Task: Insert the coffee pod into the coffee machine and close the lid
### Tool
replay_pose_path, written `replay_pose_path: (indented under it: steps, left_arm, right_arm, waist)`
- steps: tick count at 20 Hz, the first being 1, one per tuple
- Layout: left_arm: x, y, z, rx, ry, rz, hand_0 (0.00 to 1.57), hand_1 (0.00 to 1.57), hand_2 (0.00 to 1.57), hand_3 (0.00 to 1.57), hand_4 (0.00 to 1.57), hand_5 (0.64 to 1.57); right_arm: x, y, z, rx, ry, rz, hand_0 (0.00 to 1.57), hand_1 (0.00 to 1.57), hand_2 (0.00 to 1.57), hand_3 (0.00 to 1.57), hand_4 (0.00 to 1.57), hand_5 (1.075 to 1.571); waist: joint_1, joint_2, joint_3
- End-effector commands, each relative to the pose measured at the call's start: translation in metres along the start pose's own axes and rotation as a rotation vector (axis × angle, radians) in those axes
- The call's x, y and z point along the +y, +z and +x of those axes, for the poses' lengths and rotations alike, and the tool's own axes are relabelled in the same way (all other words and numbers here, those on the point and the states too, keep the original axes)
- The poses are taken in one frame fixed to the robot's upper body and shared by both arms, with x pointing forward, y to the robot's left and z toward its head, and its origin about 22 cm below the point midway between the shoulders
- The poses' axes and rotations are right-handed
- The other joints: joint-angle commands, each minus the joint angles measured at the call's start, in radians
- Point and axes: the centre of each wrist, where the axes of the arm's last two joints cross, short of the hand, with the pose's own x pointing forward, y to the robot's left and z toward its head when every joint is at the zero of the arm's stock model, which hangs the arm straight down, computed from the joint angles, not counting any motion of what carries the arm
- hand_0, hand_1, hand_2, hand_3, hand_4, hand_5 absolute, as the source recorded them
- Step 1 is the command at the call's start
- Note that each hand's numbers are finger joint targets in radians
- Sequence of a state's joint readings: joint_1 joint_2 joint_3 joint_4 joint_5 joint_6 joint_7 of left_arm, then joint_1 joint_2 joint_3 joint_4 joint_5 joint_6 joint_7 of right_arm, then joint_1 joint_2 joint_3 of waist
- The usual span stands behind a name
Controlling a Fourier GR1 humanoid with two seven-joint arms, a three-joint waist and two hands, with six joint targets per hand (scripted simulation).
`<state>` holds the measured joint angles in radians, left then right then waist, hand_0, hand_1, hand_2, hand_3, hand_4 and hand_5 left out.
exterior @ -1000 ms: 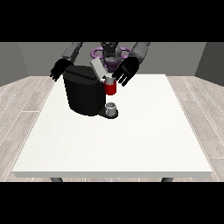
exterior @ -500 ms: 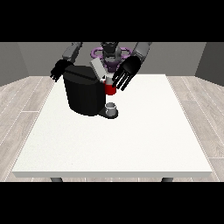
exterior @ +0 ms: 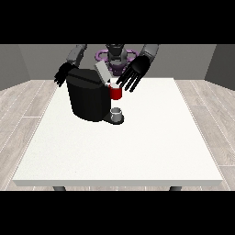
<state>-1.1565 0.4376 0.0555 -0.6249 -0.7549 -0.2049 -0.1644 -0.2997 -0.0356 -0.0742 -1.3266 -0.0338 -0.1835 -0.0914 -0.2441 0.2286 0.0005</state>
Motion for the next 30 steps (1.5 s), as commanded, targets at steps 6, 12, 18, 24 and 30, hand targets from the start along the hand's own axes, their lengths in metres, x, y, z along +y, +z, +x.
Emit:
replay_pose_path:
  steps: [6,12,18,24,30]
  left_arm:
    - [-0.034,0.010,-0.019,0.025,0.087,-0.073,0.00,0.00,0.00,0.00,0.00,1.571]
    - [-0.082,0.018,-0.026,0.046,0.446,-0.034,0.00,0.00,0.00,0.00,0.00,1.571]
    - [-0.168,0.055,-0.050,0.079,0.803,-0.026,0.00,0.00,0.00,0.00,0.00,1.571]
    - [-0.197,0.084,-0.069,0.157,0.959,-0.026,0.00,0.00,0.00,0.00,0.14,1.571]
    - [-0.215,0.104,-0.075,0.190,1.028,0.023,0.00,0.00,0.00,0.00,0.00,1.571]
  right_arm:
    - [-0.023,0.016,-0.021,0.068,-0.001,-0.017,0.00,0.00,0.00,0.00,0.38,1.571]
    - [-0.048,0.034,-0.044,0.150,0.009,-0.119,0.00,0.00,0.00,0.00,0.43,1.571]
    - [-0.047,0.047,-0.047,0.196,0.017,-0.152,0.00,0.00,0.00,0.00,0.45,1.571]
    - [-0.072,0.045,-0.036,0.165,0.093,-0.054,0.00,0.00,0.00,0.00,0.39,1.571]
    - [-0.069,0.020,0.008,0.068,0.099,0.071,0.00,0.00,0.00,0.00,0.00,1.571]
  waist:
    - [0.040,-0.097,-0.0004]
    - [0.128,-0.225,-0.0012]
    - [0.210,-0.366,-0.0020]
    - [0.262,-0.426,-0.0014]
    - [0.270,-0.436,-0.0008]
